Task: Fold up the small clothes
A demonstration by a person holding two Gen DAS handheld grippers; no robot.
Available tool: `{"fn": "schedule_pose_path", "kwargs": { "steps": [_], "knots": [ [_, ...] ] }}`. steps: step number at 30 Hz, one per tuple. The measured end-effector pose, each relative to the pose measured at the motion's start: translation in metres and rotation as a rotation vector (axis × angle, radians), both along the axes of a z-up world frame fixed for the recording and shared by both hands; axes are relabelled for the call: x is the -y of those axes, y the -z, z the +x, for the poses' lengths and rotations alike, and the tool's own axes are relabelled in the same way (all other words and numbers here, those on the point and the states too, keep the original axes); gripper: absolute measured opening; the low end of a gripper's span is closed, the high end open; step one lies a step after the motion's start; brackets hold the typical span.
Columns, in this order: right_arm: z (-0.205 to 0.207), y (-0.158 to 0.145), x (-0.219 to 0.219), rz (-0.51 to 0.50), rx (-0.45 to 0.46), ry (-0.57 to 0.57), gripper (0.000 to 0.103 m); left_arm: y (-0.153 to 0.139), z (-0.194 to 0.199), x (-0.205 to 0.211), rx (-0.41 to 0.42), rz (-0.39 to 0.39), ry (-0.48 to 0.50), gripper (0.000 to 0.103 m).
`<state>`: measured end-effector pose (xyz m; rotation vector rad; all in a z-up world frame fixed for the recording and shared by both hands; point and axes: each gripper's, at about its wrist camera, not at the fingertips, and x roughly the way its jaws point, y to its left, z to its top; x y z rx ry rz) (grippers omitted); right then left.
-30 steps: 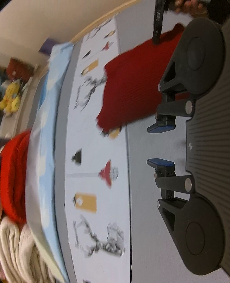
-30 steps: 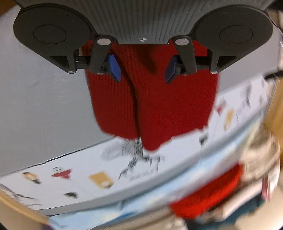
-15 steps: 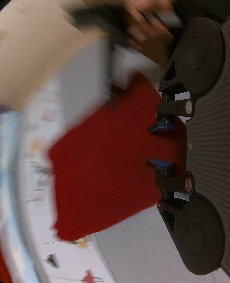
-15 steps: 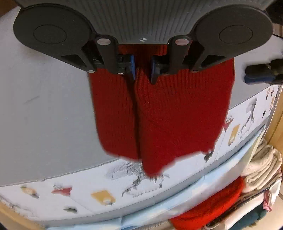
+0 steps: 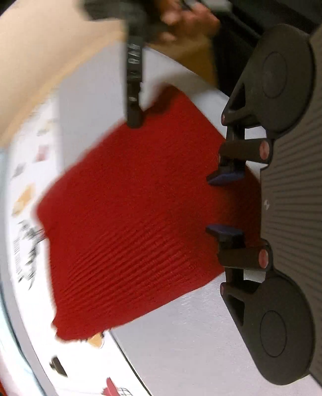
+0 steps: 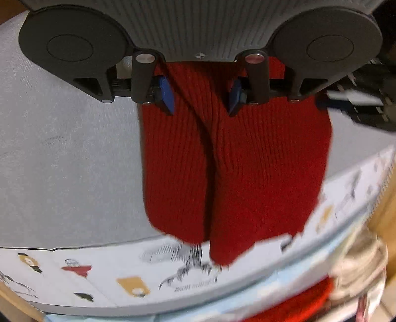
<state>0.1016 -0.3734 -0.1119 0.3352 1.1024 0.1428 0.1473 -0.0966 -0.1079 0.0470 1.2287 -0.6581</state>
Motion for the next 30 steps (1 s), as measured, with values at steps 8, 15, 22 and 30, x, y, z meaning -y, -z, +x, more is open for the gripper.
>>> {"fn": "schedule_pose_path", "kwargs": {
  "steps": [8,15,22,30],
  "knots": [
    [0.011,0.007,0.046,0.062,0.017,0.287,0.073,0.011,0.044,-0.053,-0.005,-0.044,-0.411,0.080],
    [0.021,0.036,0.046,0.087,-0.116,0.300,0.077,0.036,0.071,-0.070,-0.121,-0.137,-0.529,0.089],
    [0.020,0.041,0.050,0.127,-0.112,0.316,0.077,0.040,0.074,-0.057,-0.144,-0.172,-0.544,0.091],
    [0.023,0.049,0.053,0.214,-0.096,0.319,0.078,0.060,0.080,-0.053,-0.184,-0.220,-0.568,0.097]
  ]
}}
